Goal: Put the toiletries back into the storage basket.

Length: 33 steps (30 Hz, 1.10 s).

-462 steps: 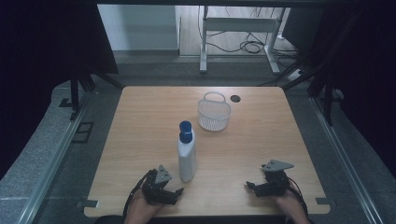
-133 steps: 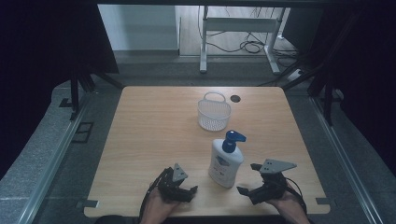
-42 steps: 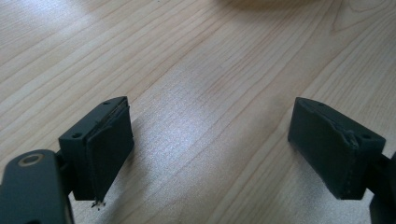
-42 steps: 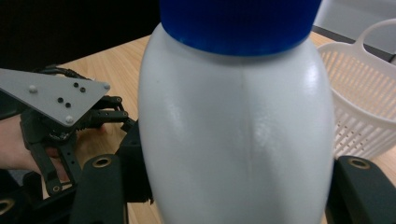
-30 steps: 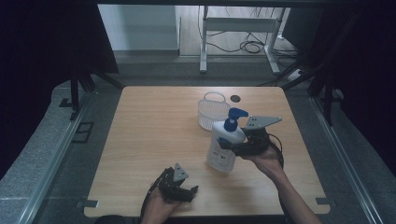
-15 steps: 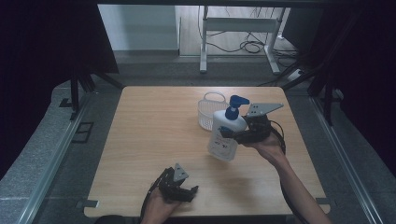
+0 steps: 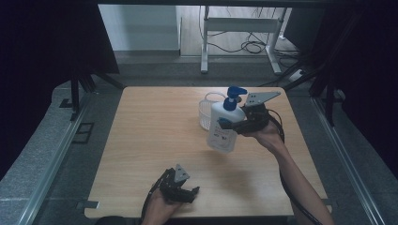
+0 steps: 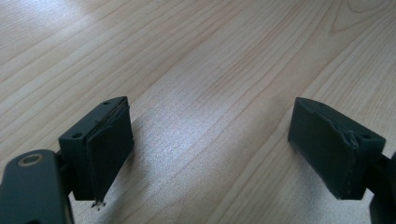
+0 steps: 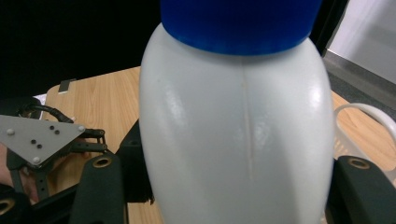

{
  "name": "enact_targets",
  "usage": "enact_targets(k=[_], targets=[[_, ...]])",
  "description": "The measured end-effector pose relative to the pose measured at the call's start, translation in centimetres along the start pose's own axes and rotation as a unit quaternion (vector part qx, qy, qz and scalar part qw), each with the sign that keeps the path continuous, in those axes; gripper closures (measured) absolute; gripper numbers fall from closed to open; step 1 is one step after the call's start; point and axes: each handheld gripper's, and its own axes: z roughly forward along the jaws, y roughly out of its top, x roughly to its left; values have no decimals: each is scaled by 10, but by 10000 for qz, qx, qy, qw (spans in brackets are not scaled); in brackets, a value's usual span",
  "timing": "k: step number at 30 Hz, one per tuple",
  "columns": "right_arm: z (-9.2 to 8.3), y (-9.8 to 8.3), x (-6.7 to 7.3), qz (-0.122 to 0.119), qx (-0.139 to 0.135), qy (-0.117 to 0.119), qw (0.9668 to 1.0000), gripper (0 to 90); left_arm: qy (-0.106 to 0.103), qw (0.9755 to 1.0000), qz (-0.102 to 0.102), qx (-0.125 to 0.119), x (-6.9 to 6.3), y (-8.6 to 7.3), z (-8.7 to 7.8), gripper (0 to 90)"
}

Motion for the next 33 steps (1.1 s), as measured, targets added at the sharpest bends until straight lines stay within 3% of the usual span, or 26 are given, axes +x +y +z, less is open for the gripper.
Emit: enact_targets(k=[20,33], targets=[[5,33,-34,-39,-6,21,10000,381,-16,10000,-25,-29,-1,0,1,135],[10,51,-48,-17,-81,-31,10000,383,-13,10000,-28,-32,-1,0,1,135]])
